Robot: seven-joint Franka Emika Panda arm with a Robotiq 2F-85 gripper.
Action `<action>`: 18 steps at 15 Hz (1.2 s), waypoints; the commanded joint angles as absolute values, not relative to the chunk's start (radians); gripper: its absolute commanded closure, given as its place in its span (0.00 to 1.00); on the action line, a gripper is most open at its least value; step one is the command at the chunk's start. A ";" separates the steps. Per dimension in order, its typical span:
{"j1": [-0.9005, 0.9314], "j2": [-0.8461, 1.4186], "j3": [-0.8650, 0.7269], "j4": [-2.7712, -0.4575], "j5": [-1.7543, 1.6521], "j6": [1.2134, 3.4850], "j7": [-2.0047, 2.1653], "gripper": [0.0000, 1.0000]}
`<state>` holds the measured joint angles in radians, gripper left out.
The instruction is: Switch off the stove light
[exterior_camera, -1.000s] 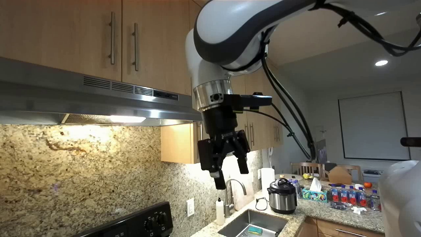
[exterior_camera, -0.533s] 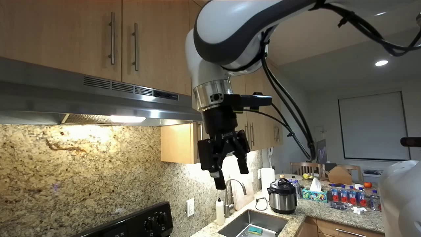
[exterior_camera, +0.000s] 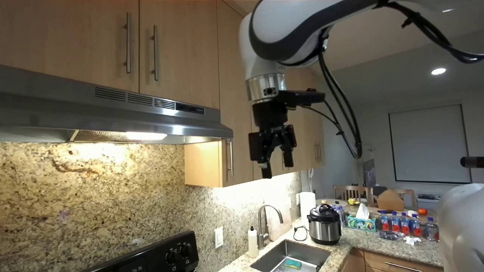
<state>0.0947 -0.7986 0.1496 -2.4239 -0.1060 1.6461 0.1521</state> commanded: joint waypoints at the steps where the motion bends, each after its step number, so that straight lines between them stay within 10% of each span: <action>1: 0.049 -0.886 0.026 -2.344 -0.223 1.609 -0.016 0.00; 18: 0.180 -0.767 -0.178 -1.948 -0.132 1.635 -0.499 0.00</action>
